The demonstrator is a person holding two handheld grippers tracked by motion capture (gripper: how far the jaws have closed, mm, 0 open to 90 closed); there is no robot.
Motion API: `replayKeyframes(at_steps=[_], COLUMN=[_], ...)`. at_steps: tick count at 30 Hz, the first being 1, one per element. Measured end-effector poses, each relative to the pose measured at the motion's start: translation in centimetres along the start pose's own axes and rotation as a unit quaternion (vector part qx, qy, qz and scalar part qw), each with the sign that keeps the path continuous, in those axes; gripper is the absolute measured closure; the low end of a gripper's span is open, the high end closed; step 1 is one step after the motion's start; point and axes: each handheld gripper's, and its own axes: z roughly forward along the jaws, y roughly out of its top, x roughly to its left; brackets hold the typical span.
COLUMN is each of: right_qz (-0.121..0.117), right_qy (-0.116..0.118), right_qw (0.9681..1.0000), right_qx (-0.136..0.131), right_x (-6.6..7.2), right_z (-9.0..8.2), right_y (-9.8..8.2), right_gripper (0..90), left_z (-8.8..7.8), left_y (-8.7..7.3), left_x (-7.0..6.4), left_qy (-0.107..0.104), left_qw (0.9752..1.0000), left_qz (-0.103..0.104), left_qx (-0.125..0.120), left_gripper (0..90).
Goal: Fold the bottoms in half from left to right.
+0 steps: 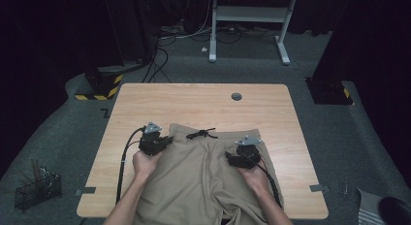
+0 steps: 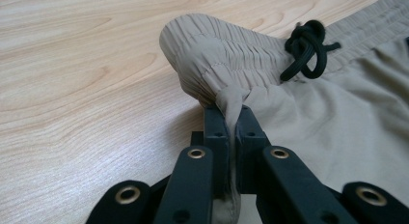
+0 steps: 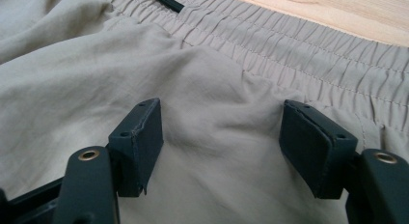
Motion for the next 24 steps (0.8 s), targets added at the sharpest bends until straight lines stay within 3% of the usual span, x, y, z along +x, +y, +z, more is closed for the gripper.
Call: replayKeyframes(at_steps=[3,9,12,24], right_qz=[0.005,0.008,0.008,-0.002], right_qy=[-0.007,-0.01,-0.01,-0.001], right_qw=[1.0,0.9999,0.9999,1.0], right_qx=[0.0,0.0,0.0,0.009], right_x=[0.2,0.4,0.5,1.2], right_z=[0.3,0.7,1.0,2.6], right_y=[0.3,0.7,0.9,2.8], right_gripper=[31.1,31.1,31.1,31.4], left_z=[-0.4,-0.9,-1.5,-2.1], left_y=[1.1,2.2,2.5,5.8], left_x=[-0.2,-0.5,-0.5,-1.8], left_qy=[-0.019,-0.037,-0.057,-0.079], left_qw=[0.9997,0.9989,0.997,0.9948], left_qz=[-0.005,-0.009,-0.025,-0.011], left_qx=[-0.015,-0.028,-0.046,-0.064], left_gripper=[86.7,86.9,86.9,87.1])
